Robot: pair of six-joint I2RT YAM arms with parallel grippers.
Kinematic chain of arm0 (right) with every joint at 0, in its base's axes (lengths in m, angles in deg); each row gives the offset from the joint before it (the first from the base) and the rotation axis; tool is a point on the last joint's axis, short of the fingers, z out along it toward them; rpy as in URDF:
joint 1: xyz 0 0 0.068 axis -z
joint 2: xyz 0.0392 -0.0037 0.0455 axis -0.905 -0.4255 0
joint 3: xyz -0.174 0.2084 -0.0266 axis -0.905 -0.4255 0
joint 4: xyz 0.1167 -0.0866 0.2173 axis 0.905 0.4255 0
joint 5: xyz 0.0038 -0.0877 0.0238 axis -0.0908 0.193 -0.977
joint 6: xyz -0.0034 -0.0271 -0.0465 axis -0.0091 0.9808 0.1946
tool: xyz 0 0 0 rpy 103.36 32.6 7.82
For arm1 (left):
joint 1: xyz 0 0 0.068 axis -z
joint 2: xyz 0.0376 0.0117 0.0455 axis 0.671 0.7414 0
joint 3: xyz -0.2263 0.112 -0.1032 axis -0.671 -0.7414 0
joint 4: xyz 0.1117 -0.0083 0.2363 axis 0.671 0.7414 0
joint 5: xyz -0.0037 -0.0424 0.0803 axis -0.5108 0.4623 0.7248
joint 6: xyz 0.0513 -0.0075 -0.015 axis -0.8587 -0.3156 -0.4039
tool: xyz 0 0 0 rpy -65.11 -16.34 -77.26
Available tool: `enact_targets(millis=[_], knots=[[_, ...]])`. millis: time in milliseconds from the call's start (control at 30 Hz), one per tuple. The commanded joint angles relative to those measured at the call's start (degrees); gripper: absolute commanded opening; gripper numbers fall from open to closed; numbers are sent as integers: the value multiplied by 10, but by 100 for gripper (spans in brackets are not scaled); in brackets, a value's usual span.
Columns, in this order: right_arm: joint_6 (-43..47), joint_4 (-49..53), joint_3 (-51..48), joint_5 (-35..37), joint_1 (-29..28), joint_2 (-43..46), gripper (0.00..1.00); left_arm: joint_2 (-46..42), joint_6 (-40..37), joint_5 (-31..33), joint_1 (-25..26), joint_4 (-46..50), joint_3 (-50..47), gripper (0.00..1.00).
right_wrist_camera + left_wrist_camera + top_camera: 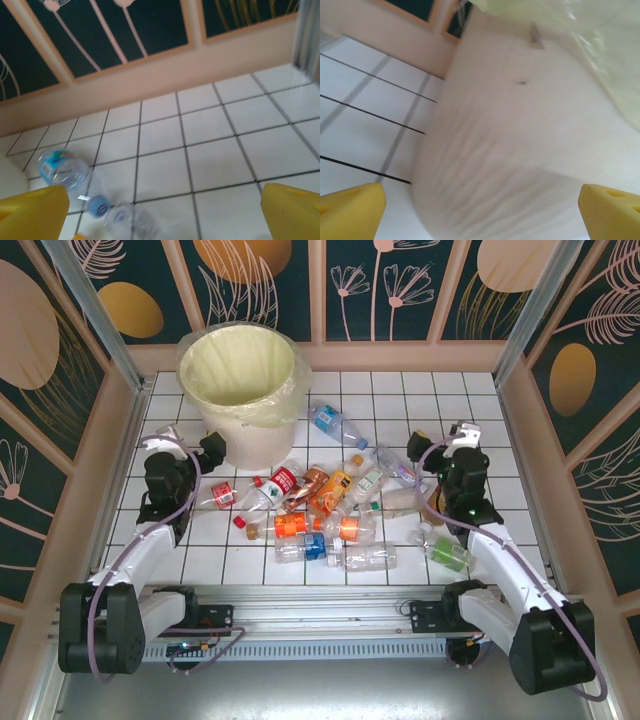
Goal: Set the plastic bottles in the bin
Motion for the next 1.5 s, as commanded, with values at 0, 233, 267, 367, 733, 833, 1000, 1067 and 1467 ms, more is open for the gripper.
enact_targets(millis=[0, 233, 267, 367, 733, 833, 1000, 1067, 1467], knots=[[-63, 124, 48, 13, -30, -2, 99, -13, 70, -115, 10, 49, 25, 99], [-15, 222, 100, -179, -35, -29, 89, -35, 82, -228, 67, 90, 43, 99], [-11, 236, 108, -190, -37, -37, 89, -34, 89, -242, 71, 89, 41, 99], [1, 268, 128, -190, -38, -68, 89, -29, 109, -292, 85, 54, 25, 99], [100, 349, 236, -131, -11, -238, 81, -15, 125, -346, 119, 34, 33, 99], [123, 372, 265, -113, -2, -282, 78, -17, 124, -343, 122, 28, 31, 99], [160, 412, 289, -88, 4, -336, 77, -24, 121, -341, 126, 14, 24, 99], [166, 410, 285, -99, 5, -341, 77, -26, 118, -341, 127, 15, 24, 99], [176, 414, 297, -102, 8, -413, 77, -24, 113, -349, 130, 16, 28, 99]])
